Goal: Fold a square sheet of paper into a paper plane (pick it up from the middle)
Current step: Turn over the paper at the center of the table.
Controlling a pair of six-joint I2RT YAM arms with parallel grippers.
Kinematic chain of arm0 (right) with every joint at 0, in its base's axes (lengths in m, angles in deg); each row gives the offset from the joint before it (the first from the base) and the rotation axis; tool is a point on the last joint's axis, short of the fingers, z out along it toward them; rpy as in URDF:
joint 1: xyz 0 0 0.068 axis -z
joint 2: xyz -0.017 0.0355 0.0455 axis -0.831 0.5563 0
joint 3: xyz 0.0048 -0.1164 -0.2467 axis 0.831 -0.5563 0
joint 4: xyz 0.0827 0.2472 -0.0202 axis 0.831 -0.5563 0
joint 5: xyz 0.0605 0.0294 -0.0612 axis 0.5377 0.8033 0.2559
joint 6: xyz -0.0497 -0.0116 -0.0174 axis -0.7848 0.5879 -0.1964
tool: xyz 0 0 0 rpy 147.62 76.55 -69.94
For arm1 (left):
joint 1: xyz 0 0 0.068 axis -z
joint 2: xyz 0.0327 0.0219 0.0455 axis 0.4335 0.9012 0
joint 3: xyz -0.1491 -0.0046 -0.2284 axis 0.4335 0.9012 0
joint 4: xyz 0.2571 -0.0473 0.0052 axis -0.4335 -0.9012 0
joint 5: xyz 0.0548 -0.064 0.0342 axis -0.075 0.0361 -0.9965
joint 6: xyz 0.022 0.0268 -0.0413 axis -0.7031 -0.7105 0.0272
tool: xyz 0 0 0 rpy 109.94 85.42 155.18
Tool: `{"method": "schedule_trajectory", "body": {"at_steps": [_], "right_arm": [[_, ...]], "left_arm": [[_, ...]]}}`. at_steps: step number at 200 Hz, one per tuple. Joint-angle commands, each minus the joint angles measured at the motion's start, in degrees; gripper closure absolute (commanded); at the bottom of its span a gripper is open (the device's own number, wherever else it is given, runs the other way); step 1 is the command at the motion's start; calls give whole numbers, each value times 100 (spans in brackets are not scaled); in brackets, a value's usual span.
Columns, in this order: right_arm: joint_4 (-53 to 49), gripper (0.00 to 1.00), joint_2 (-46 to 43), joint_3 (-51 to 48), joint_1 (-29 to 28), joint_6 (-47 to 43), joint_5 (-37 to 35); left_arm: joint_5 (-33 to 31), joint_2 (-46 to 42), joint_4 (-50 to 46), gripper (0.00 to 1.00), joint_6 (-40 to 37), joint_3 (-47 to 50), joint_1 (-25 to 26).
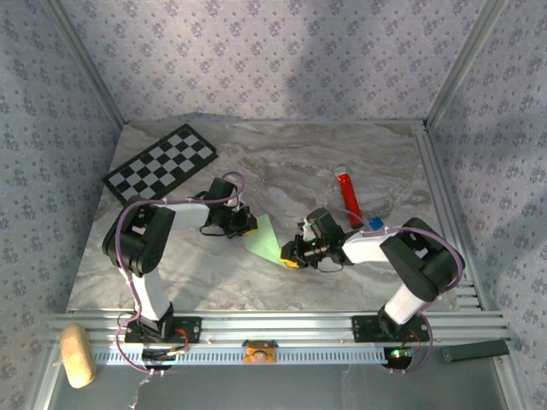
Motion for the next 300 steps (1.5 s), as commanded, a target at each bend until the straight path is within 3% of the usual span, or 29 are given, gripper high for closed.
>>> {"method": "schedule_trajectory", "body": {"at_steps": [1,27,54,89,115,161,173,205,223,233,255,300], "right_arm": [[41,83,-108,2,54,-49,-29],[-166,89,-195,122,27,-257,89],[-675,94,-453,216,39,-516,-75],[-1538,96,-981,459,24,-981,-479],[-2850,96,-1577,860,-84,-1624,-1429],[-5082,96,-2200,2009,-584,-2353,-4025],[-5655,96,-2145,2334,-820,-2817,-4649],[-6786,97,-1653,3004,-1396,-3012,-6320],[-7374,98,-1241,3343,-1751,-2702,-7366],[-7918,98,-1003,3588,-1957,-2150,-7935],[-7830,97,-712,3652,-2379,-2341,-8237],[-7983,96,338,3987,-2838,-2505,-8107]], "left_arm": [[-39,133,-164,91,8,63,-18],[339,47,62,89,77,56,-22],[475,-379,23,80,102,-126,-22],[118,-1120,-653,57,-233,-480,33],[-739,-1959,-961,47,-330,-362,98],[-1793,-3354,-720,41,18,381,89],[-2024,-3708,-661,39,114,561,90],[-2518,-4491,-610,31,213,898,73],[-2742,-4742,-793,30,208,937,30],[-3243,-4912,-1260,31,328,862,35],[-4107,-5510,-1570,30,474,1078,-39],[-4004,-5897,-1745,27,594,1320,-364]]}}
